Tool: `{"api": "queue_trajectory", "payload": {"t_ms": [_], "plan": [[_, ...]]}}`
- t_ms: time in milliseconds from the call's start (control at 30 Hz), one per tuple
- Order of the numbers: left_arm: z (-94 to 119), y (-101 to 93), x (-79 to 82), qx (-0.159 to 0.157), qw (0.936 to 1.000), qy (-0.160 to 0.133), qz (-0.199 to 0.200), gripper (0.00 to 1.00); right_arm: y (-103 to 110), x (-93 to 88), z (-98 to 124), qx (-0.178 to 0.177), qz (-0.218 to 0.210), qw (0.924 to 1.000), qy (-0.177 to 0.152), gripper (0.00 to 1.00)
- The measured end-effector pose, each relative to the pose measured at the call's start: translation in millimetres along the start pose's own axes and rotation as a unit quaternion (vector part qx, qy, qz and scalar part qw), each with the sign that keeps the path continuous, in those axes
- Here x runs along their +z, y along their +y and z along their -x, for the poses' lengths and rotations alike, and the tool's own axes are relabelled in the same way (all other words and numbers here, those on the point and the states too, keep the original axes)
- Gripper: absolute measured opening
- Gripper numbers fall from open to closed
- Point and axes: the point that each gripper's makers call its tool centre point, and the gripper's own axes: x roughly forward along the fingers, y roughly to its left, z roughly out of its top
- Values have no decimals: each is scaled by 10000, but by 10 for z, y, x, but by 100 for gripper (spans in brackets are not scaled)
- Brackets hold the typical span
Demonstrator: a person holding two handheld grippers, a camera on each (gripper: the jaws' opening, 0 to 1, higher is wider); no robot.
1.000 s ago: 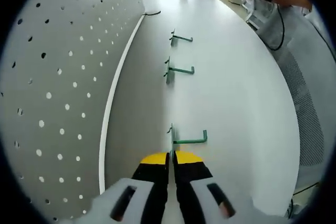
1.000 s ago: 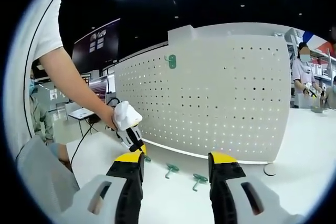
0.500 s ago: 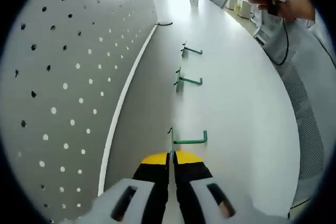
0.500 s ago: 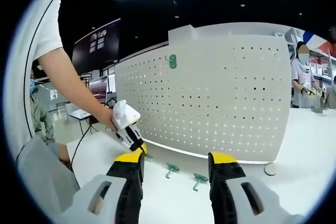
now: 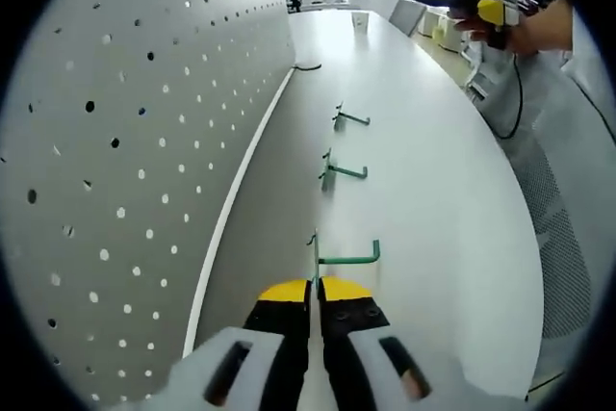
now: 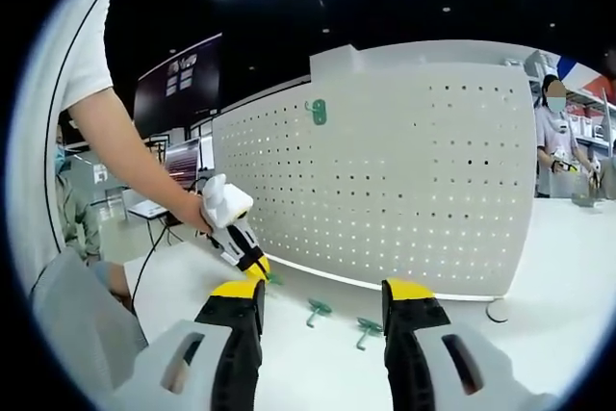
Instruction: Insert the hook assembly into the mounting plate slot until the hook locks in place.
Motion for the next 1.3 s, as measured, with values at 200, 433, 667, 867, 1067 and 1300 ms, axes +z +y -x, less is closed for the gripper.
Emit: {"api": "queue_trajectory", "payload": {"t_ms": [200, 433, 667, 867, 1067, 1300], "plan": [[49, -20, 73, 98, 9998, -182, 82, 2, -8, 9, 0, -1, -2, 10000, -19, 47], [113, -8, 154, 211, 9991, -347, 93, 2, -4, 13, 2, 10, 7, 10000, -27, 47], [173, -1, 227, 354, 9974, -547, 322, 2, 10, 28, 3, 38, 15, 10000, -49, 47], [203, -38, 301, 457, 9958, -687, 386, 2, 49, 42, -8, 124, 2, 9999, -67, 47], [266, -63, 410, 621, 9933, -875, 427, 2, 80, 58, -14, 178, 20, 9998, -81, 47], [363, -39, 479, 796, 9897, -1055, 553, 3, 153, 66, -24, 301, 44, 9995, -62, 47]]}}
